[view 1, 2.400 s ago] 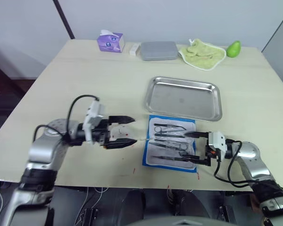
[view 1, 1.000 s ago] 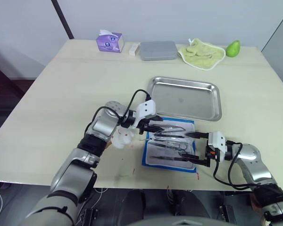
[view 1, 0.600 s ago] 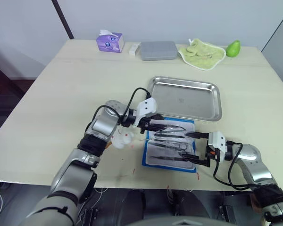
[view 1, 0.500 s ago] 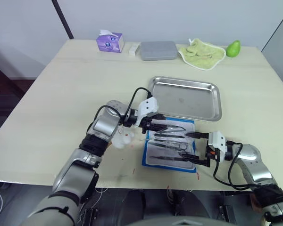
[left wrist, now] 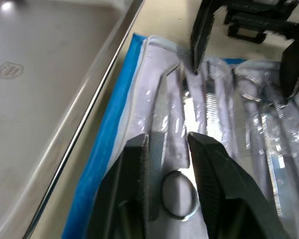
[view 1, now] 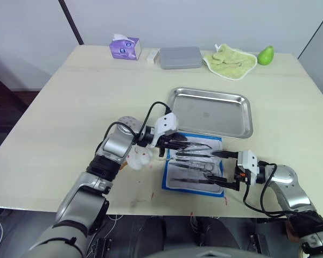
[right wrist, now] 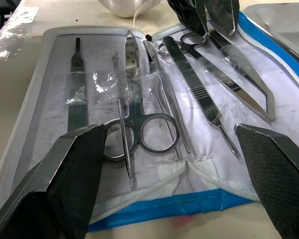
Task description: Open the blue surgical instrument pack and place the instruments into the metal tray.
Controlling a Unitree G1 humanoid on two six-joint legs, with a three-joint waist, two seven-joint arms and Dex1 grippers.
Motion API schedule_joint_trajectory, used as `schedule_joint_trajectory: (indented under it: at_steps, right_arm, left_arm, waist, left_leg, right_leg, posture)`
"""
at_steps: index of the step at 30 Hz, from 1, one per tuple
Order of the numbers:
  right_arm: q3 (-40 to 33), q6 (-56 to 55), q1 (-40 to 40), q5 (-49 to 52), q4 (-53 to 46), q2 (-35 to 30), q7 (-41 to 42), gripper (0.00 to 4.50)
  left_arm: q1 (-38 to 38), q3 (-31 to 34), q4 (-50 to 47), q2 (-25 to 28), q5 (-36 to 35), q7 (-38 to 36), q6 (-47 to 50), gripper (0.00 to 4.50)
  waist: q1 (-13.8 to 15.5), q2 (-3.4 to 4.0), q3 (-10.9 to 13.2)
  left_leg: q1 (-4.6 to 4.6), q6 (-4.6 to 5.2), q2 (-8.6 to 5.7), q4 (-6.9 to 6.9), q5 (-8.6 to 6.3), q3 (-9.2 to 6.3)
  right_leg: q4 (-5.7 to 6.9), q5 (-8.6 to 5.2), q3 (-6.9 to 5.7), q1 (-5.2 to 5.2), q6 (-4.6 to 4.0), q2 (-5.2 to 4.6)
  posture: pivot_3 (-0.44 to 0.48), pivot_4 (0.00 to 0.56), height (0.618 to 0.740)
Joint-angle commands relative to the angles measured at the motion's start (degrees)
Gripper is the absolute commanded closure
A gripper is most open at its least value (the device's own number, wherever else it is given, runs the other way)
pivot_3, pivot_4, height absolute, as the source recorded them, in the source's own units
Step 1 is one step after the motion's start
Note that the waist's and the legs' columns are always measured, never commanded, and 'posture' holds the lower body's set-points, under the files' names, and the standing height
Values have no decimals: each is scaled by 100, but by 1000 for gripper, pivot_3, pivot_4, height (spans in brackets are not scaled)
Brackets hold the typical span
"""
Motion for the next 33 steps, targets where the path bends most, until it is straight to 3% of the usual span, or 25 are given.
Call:
schedule_joint_trajectory:
  at_steps: [1, 13, 33]
  right_arm:
    - [147, 189, 136, -301, 248, -48, -79, 0]
    - [170, 298, 99, -289, 266, -32, -66, 0]
    - [209, 723, -32, -269, 347, 55, -4, 0]
  left_arm:
    - [-144, -56, 132, -49, 187, 114, -285, 3196]
    - [-280, -234, 605, -318, 608, 274, -457, 3196]
    - [-280, -375, 909, -273, 787, 64, -587, 3196]
  waist:
    - [3, 0, 0]
    - [5, 0, 0]
    - [-79, -3, -16]
  left_leg:
    - [0, 0, 0, 0, 0, 0]
    - [1, 0, 0, 0, 0, 1]
    - [4, 0, 0, -1, 0, -2]
  right_leg:
    - [0, 0, 0, 0, 0, 0]
    - [0, 0, 1, 0, 0, 0]
    - [1, 0, -1, 4, 0, 1]
  posture:
    - [0, 150, 740]
    - [0, 150, 740]
    - [0, 150, 740]
